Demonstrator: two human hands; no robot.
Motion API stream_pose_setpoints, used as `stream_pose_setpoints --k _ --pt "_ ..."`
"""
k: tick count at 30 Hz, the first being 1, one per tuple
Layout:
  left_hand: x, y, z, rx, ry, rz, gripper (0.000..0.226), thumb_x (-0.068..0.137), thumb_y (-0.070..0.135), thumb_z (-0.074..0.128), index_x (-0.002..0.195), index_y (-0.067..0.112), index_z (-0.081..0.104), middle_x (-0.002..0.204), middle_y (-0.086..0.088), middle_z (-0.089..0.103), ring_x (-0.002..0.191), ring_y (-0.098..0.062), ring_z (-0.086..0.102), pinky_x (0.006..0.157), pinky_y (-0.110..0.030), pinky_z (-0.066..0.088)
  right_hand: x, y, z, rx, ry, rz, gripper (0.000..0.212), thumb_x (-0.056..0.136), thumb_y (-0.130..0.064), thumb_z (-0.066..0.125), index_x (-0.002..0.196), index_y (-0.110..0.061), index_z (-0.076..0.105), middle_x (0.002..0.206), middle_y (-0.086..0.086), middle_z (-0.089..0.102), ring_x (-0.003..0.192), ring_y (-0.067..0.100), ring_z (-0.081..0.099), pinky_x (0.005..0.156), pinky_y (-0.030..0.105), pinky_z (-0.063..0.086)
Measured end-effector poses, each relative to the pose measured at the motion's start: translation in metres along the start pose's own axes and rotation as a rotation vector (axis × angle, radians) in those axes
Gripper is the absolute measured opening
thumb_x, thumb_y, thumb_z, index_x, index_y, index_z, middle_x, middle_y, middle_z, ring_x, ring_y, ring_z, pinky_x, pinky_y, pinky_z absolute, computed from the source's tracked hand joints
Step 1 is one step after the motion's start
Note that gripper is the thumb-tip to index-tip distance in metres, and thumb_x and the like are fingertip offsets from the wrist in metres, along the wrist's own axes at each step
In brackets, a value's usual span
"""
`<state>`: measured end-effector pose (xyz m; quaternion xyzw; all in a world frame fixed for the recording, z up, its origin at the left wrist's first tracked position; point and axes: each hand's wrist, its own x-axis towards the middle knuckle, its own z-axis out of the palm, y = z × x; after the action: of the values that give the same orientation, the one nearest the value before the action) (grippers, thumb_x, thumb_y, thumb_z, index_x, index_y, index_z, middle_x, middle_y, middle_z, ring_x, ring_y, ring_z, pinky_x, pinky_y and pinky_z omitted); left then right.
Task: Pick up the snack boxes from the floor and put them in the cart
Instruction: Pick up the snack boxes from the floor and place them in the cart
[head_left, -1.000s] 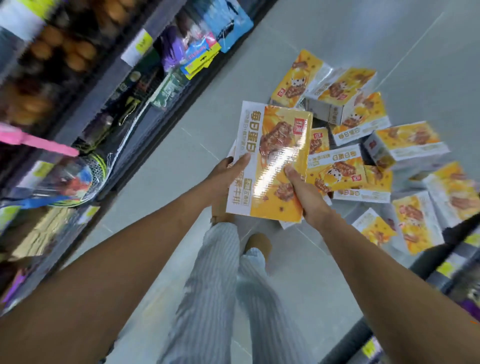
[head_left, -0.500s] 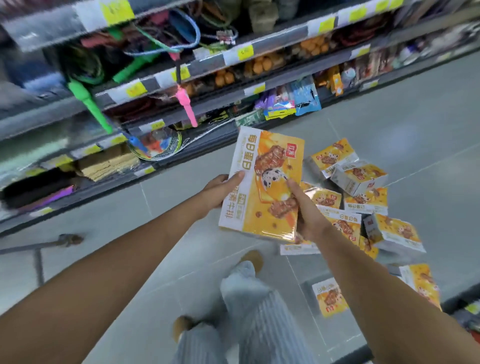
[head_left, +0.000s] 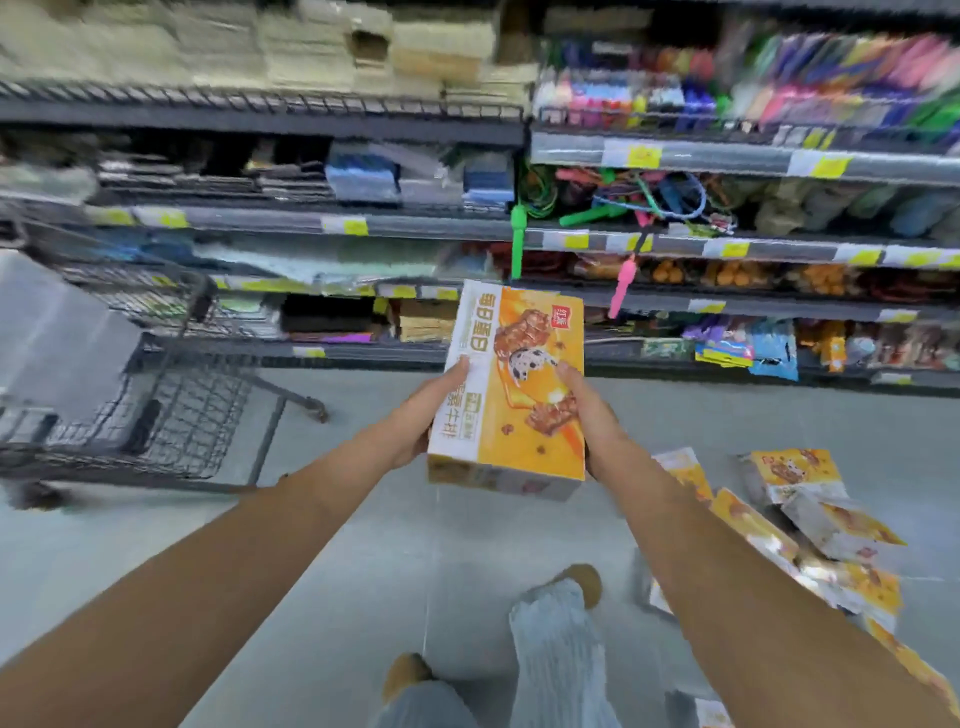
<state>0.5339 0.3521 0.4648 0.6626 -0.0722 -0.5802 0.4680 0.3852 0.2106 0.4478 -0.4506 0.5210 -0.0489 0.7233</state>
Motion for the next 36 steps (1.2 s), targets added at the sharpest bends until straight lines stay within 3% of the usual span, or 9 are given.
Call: stream_pose_setpoints --k 2,6,12,20,23,25,28,33,36 --pt "-0.04 -0.003 -0.041 -0.053 0.032 0.029 0.041 0.094 0.052 0.041 0.107 0.021 0.065 0.11 -0.006 0.072 0.079 -0.013 0.073 0.078 -0.029 0.057 -0.022 -0.005 0.051 -0.061 -0.071 -0.04 0.059 0.072 -0.065 0.066 0.111 -0.02 0.069 0.099 0.012 0.075 0.094 0.031 0.072 0.092 0.049 0.053" --pt "-0.101 -0.005 -0.106 -0.098 0.092 0.068 0.036 0.095 0.051 0.04 0.099 0.023 0.063 0.083 0.004 0.076 0.068 -0.009 0.073 0.063 -0.024 0.057 -0.034 -0.014 0.127 -0.193 -0.14 -0.1 0.106 0.036 -0.082 0.073 0.125 -0.027 0.062 0.118 0.008 0.069 0.107 0.029 0.066 0.099 0.049 0.049" --pt "-0.174 -0.012 -0.203 -0.218 0.257 0.181 0.034 0.096 0.048 0.043 0.095 0.021 0.063 0.082 0.0 0.076 0.063 -0.011 0.072 0.058 -0.025 0.058 -0.091 -0.032 0.25 -0.324 -0.343 -0.153 0.042 0.091 -0.059 0.05 0.112 -0.025 0.061 0.083 0.005 0.076 0.088 0.025 0.072 0.09 0.045 0.054" --pt "-0.198 -0.022 -0.316 -0.456 0.388 0.218 0.034 0.097 0.042 0.044 0.089 0.015 0.062 0.071 -0.004 0.075 0.055 -0.016 0.071 0.05 -0.024 0.057 -0.076 -0.028 0.384 -0.384 -0.484 -0.122 0.053 0.091 -0.058 0.051 0.128 -0.021 0.058 0.098 0.009 0.076 0.084 0.024 0.074 0.066 0.033 0.058" --pt "-0.195 -0.025 -0.362 -0.538 0.427 0.205 0.032 0.096 0.04 0.047 0.087 0.013 0.062 0.063 -0.004 0.073 0.052 -0.016 0.07 0.048 -0.024 0.056 -0.056 -0.022 0.436 -0.367 -0.52 -0.094 0.052 0.092 -0.057 0.049 0.127 -0.02 0.058 0.105 0.01 0.074 0.089 0.027 0.073 0.076 0.038 0.059" --pt "-0.193 -0.025 -0.394 -0.55 0.441 0.194 0.031 0.096 0.042 0.047 0.092 0.015 0.062 0.069 -0.003 0.075 0.057 -0.016 0.071 0.054 -0.026 0.058 -0.041 -0.023 0.472 -0.362 -0.544 -0.062 0.047 0.093 -0.056 0.048 0.119 -0.019 0.062 0.095 0.008 0.076 0.083 0.025 0.074 0.076 0.038 0.059" --pt "-0.194 -0.021 -0.441 -0.56 0.459 0.16 0.031 0.096 0.044 0.045 0.096 0.018 0.062 0.074 -0.002 0.076 0.063 -0.016 0.073 0.057 -0.029 0.06 -0.019 -0.025 0.524 -0.338 -0.59 -0.006 0.038 0.096 -0.047 0.049 0.112 -0.015 0.062 0.072 0.004 0.075 0.062 0.021 0.073 0.051 0.029 0.057" --pt "-0.202 -0.018 -0.514 -0.542 0.491 0.105 0.034 0.095 0.049 0.044 0.098 0.021 0.063 0.08 0.001 0.076 0.07 -0.017 0.073 0.064 -0.032 0.06 0.01 -0.025 0.612 -0.416 -0.609 -0.047 0.048 0.094 -0.053 0.048 0.118 -0.014 0.062 0.07 0.005 0.075 0.078 0.025 0.07 0.097 0.049 0.048" --pt "-0.201 -0.022 -0.551 -0.547 0.497 0.055 0.037 0.092 0.054 0.046 0.096 0.022 0.064 0.088 -0.001 0.075 0.083 -0.023 0.071 0.085 -0.043 0.055 0.019 -0.028 0.651 -0.444 -0.614 -0.024 0.045 0.093 -0.055 0.048 0.113 -0.018 0.063 0.089 0.01 0.076 0.087 0.027 0.07 0.097 0.048 0.048"
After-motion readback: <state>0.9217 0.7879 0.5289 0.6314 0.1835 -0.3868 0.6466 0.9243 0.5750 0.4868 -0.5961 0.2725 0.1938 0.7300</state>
